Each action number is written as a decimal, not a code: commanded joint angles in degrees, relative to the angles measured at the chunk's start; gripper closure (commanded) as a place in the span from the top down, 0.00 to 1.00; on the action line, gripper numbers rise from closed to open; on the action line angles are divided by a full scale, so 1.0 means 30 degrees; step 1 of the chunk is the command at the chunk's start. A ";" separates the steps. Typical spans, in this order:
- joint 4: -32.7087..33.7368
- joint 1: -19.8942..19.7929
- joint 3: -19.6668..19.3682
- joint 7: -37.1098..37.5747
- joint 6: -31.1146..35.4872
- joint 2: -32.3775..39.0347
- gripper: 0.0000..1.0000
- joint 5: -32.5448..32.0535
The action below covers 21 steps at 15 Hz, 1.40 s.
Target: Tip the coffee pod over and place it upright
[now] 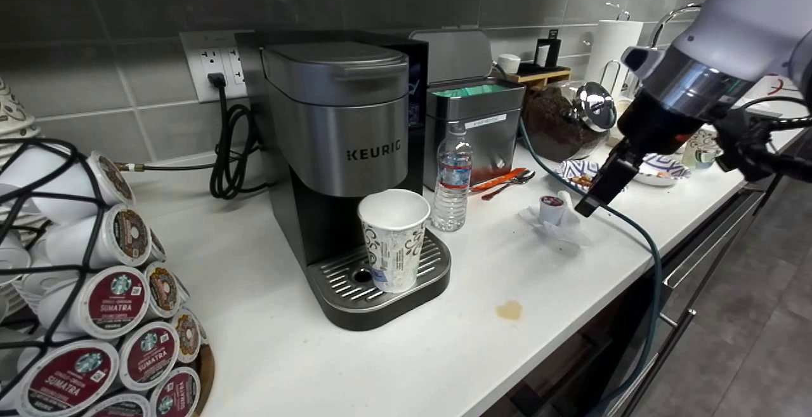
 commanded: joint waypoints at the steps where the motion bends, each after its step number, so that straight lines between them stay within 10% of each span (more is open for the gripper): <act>1: 0.2742 0.0147 -0.0712 0.2056 -0.0089 0.2983 1.00 -0.1561; 17: 0.5349 0.1744 -0.4373 0.4631 -0.0125 0.6323 1.00 -0.3019; 21: 0.5699 0.1999 -0.4670 0.4876 -0.0242 0.6764 0.69 -0.2695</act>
